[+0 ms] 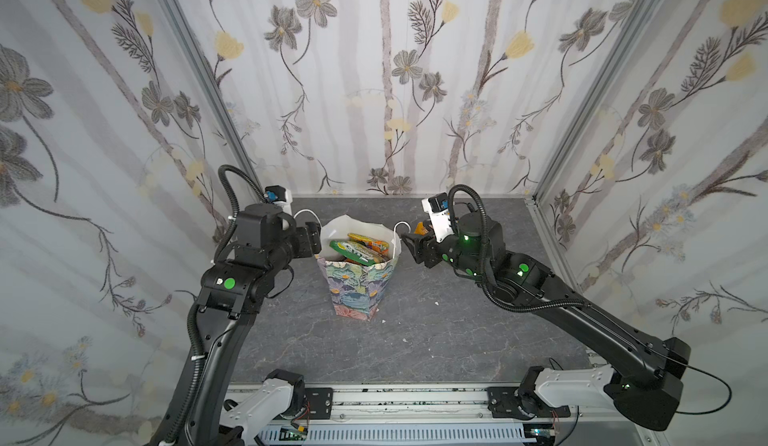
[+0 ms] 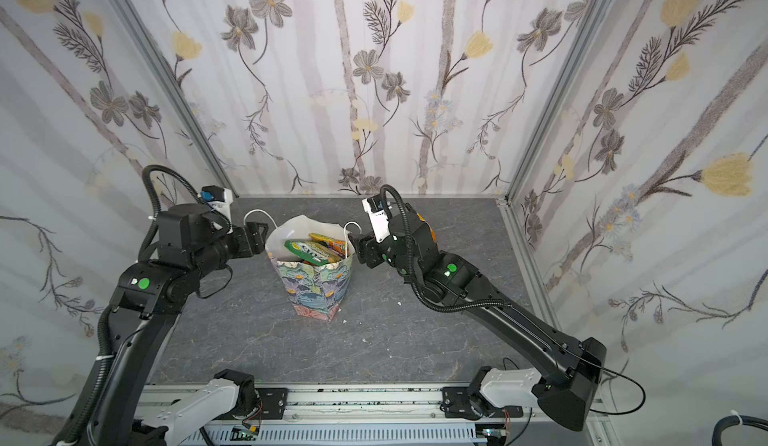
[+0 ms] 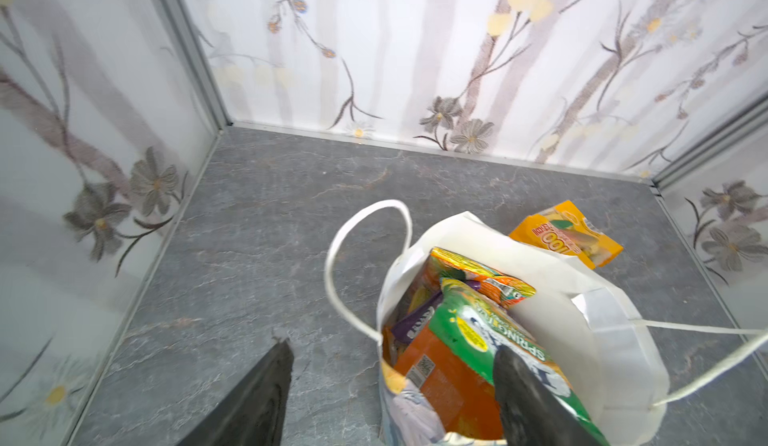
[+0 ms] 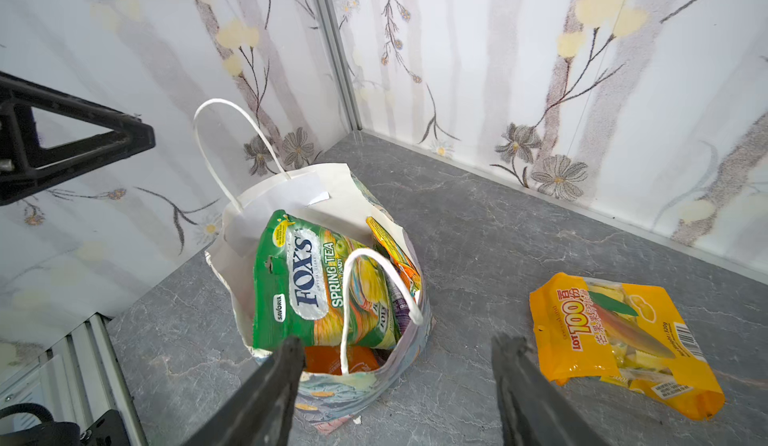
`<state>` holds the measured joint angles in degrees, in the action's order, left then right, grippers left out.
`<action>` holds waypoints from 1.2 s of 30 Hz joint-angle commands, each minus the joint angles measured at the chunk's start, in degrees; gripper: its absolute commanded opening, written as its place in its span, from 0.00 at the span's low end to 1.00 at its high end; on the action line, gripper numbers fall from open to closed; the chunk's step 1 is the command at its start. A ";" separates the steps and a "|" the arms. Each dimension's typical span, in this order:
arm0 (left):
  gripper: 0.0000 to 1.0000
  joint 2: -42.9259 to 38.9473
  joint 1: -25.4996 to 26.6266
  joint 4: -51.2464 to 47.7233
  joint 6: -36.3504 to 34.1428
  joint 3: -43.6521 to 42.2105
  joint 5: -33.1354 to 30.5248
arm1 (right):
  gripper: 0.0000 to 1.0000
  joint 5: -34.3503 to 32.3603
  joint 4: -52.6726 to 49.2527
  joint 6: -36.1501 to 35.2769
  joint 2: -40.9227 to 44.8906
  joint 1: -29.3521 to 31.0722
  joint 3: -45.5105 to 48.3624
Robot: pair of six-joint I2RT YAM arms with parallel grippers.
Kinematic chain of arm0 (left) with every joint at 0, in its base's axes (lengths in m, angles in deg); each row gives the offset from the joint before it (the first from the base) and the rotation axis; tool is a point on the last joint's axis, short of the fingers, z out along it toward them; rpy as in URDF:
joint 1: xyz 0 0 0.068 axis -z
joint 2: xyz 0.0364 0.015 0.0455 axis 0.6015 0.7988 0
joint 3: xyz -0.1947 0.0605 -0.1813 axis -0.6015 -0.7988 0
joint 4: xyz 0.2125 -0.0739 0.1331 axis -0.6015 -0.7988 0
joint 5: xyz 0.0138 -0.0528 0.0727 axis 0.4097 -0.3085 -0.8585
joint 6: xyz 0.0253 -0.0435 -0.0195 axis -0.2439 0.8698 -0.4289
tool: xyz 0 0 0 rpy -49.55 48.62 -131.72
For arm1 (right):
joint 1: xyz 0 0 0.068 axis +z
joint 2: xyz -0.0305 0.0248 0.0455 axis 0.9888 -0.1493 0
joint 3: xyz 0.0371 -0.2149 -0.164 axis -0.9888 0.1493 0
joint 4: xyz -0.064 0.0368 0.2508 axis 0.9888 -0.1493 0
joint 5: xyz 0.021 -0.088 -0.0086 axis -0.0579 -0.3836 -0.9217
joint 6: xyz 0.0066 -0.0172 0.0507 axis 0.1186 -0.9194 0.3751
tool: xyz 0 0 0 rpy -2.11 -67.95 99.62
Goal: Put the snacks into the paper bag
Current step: 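Move the right gripper to the yellow mango packet while the left withdraws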
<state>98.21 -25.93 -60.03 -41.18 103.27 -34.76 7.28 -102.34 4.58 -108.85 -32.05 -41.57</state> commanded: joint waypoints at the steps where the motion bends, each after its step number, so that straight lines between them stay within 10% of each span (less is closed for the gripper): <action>1: 0.76 -2.76 -2.90 0.64 1.30 -3.44 0.62 | 0.69 -2.67 0.32 3.14 2.27 -1.90 3.29; 12: 0.76 -11.63 -7.23 17.15 4.00 -21.61 15.17 | 0.67 7.82 6.00 8.95 2.16 -19.21 14.09; 36: 0.76 -11.30 -8.15 30.37 3.60 -32.53 15.75 | 0.60 14.54 16.93 8.55 -29.20 -28.02 11.48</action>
<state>86.96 -34.00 -33.58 -36.96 71.29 -19.52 19.48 -89.71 12.91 -136.39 -60.05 -28.96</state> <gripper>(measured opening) 0.756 0.601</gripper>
